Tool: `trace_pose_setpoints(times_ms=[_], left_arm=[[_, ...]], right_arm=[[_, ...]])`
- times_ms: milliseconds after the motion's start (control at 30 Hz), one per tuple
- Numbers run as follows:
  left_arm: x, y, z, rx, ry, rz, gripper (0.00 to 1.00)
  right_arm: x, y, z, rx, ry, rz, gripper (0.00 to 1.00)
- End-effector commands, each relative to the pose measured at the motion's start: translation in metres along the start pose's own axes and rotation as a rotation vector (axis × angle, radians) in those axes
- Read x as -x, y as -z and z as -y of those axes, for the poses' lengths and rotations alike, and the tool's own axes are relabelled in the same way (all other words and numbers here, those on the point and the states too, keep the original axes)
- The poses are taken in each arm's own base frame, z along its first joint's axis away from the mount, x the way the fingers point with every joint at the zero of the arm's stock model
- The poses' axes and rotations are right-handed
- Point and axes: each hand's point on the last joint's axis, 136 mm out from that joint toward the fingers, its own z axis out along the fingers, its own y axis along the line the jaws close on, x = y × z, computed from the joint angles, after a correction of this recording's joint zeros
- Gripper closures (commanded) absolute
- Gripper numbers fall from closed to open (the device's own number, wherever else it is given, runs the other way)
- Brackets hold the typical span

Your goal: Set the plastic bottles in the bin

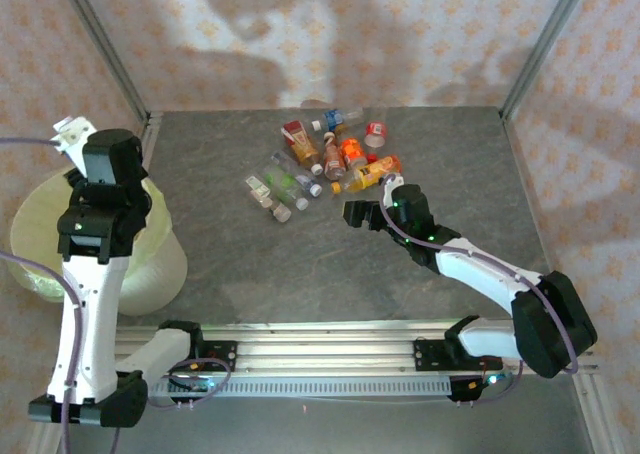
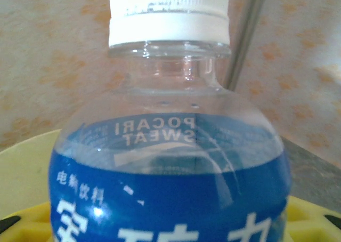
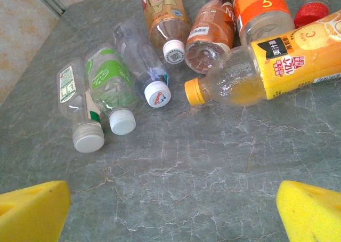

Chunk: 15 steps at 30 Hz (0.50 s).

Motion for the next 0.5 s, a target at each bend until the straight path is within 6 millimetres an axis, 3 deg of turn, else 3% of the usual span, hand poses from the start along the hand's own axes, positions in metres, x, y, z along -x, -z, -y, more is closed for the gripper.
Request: trace_pose_setpoints(times_ms=[0,267,467], left_arm=[[-0.009,-0.014,-0.020,0.086,0.141,-0.010,0.59],[-0.027,-0.048,-0.041,0.120,0.412,-0.040,0.60],[-0.030,-0.051,-0.069,0.203,0.574,0.080,0.59]], right_arm=[[0.012,0.000,-0.011,0.034,-0.003,0.024,0.01],[0.011,-0.001,-0.012,0.036,-0.002,0.019,0.01],[0.007,-0.002,-0.015,0.058,-0.009,-0.002,0.01]])
